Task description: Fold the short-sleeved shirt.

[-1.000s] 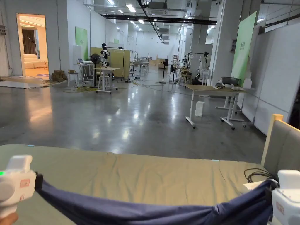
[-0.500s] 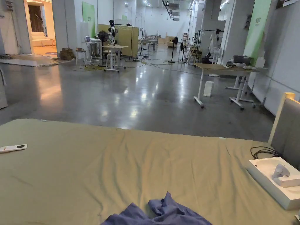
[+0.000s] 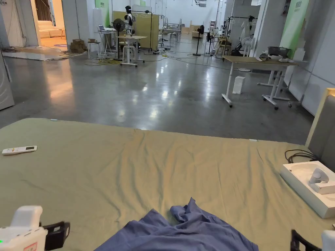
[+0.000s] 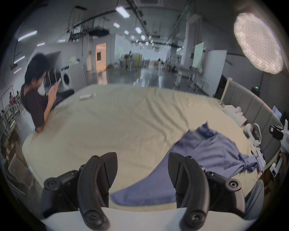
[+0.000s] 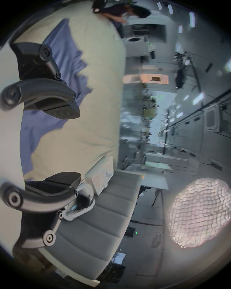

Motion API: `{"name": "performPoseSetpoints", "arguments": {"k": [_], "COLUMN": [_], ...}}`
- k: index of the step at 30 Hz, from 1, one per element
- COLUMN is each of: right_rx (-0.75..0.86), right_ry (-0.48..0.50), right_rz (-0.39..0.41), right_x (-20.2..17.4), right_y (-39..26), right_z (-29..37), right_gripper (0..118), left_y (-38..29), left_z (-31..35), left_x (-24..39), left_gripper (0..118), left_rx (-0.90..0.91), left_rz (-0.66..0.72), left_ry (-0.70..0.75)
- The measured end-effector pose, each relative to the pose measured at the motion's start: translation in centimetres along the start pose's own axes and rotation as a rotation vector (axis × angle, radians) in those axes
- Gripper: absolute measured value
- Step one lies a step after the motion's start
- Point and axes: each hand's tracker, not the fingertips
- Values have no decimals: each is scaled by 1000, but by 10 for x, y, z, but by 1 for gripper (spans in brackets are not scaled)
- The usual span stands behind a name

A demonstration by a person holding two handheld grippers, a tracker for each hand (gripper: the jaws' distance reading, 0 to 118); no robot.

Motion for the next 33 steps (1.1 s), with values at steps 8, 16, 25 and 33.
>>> {"name": "performPoseSetpoints", "arguments": {"k": [8, 16, 25, 33], "right_rx": [166, 217, 141, 43], "right_ry": [103, 142, 171, 191], "right_rz": [-77, 6, 25, 52], "right_x": [-74, -108, -116, -123], "right_y": [39, 43, 36, 15], "right_z": [9, 14, -11, -31], "right_gripper": [37, 0, 0, 0], "left_y": [23, 14, -2, -45], "left_z": [22, 10, -5, -47], "left_x": [75, 80, 6, -68], "left_gripper": [39, 1, 1, 55], "left_rx": [282, 281, 26, -320], "left_rz": [-87, -126, -145, 37], "left_ry": [-25, -84, 53, 116]}}
